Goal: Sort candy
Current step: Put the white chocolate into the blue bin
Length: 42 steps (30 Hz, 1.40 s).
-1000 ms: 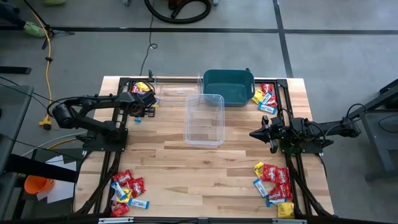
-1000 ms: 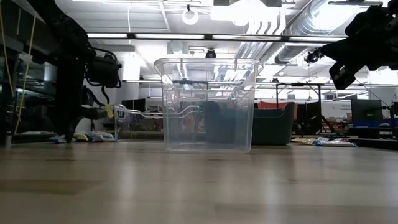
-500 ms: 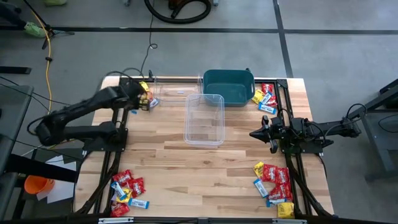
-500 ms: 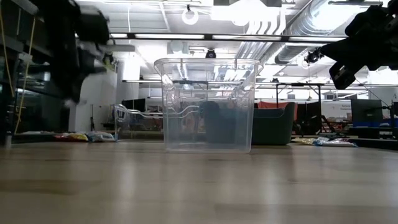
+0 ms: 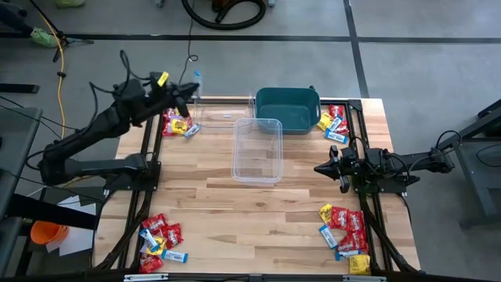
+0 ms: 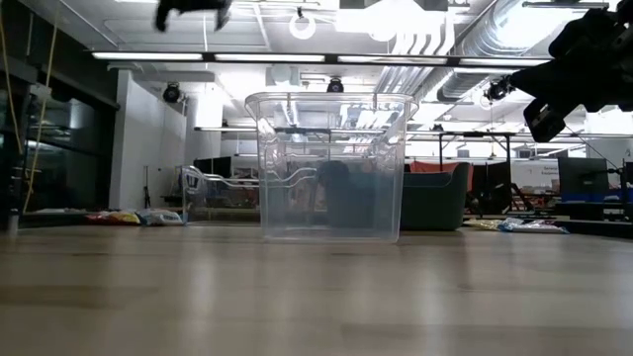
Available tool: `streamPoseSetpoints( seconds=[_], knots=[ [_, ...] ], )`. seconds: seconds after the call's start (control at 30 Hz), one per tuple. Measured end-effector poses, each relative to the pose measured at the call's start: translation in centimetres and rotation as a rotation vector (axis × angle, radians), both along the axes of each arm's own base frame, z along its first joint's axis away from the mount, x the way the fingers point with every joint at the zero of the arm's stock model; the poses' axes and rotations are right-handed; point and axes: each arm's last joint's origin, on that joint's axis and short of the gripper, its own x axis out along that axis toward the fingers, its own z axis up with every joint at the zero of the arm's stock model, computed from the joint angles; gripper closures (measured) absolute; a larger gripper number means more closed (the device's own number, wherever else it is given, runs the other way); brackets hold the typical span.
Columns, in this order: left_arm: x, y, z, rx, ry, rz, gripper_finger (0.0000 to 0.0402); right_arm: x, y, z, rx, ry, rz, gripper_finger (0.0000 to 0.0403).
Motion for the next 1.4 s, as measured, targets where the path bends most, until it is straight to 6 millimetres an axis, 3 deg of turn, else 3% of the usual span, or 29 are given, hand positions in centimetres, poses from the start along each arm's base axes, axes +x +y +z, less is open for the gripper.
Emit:
streamPoseSetpoints(
  seconds=[0.17,0.53,0.77,1.23,1.4],
  knots=[
    [2.7,-1.3,-0.2,0.041,-0.017,-0.277,0.0400,0.0,0.0,0.0,0.000,0.000,0.000,0.0402],
    [4.7,-4.5,-3.4,0.072,-0.182,-0.416,0.0401,0.0,0.0,0.0,0.000,0.000,0.000,0.0402],
    [6.0,-5.3,-6.2,0.044,-0.195,-0.446,0.0401,0.0,0.0,0.0,0.000,0.000,0.000,0.0402],
    [6.6,-5.2,-6.6,0.040,-0.185,-0.448,0.0401,0.0,0.0,0.0,0.000,0.000,-0.002,0.0402],
    [6.6,-5.2,-6.6,0.030,-0.188,-0.449,0.0401,0.0,-0.4,0.5,-0.011,-0.051,-0.138,0.0402]
  ],
)
